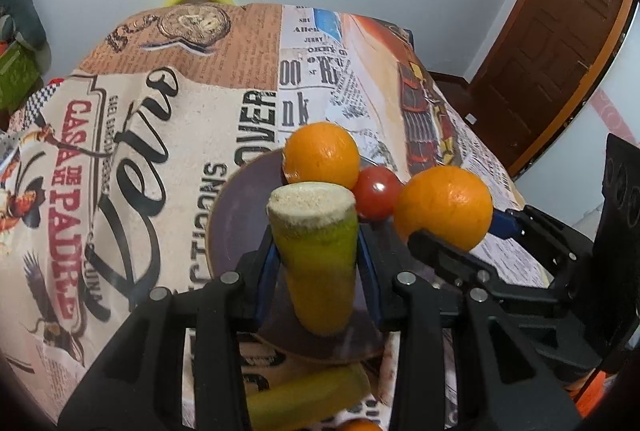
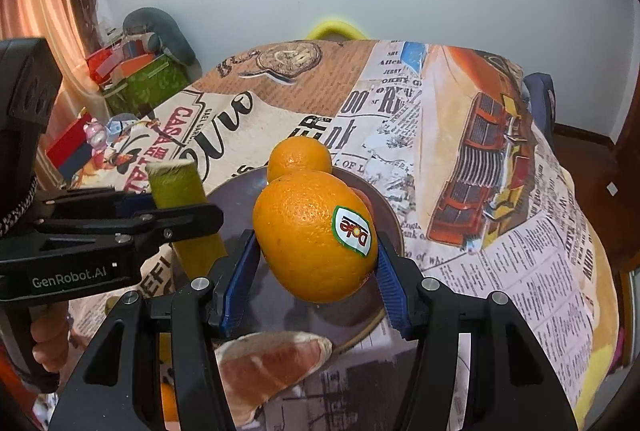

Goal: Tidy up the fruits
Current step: 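Carry the banana and orange to the grey plate and lower them onto it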

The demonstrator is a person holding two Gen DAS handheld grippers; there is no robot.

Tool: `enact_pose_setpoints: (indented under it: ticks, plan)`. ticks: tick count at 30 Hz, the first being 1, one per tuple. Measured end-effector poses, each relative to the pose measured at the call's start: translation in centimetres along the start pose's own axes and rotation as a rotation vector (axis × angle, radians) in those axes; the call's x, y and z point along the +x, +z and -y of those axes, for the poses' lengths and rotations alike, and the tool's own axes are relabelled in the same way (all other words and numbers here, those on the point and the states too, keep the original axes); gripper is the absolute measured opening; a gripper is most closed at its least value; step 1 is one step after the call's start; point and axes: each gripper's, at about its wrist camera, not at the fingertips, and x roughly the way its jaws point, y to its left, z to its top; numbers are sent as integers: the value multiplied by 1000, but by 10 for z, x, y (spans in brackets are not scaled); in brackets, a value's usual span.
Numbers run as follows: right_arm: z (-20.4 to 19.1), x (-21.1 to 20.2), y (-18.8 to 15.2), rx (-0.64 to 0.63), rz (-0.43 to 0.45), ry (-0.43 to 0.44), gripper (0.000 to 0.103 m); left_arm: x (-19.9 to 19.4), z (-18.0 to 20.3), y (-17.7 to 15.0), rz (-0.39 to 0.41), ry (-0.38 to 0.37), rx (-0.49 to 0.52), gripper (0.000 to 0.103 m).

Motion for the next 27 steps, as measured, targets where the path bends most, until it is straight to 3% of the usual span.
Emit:
enact_pose_setpoints:
  ticks: [8, 22, 27]
  plan:
    - [-3, 15, 2, -23, -31, 8, 53, 15, -17, 11, -13, 13, -48, 41]
    - [0, 30, -2, -18, -92, 18, 56, 19, -10, 6, -22, 25, 6, 46]
    - [-1, 18, 1, -18, -45, 5, 57, 12, -14, 2, -13, 34, -2, 48]
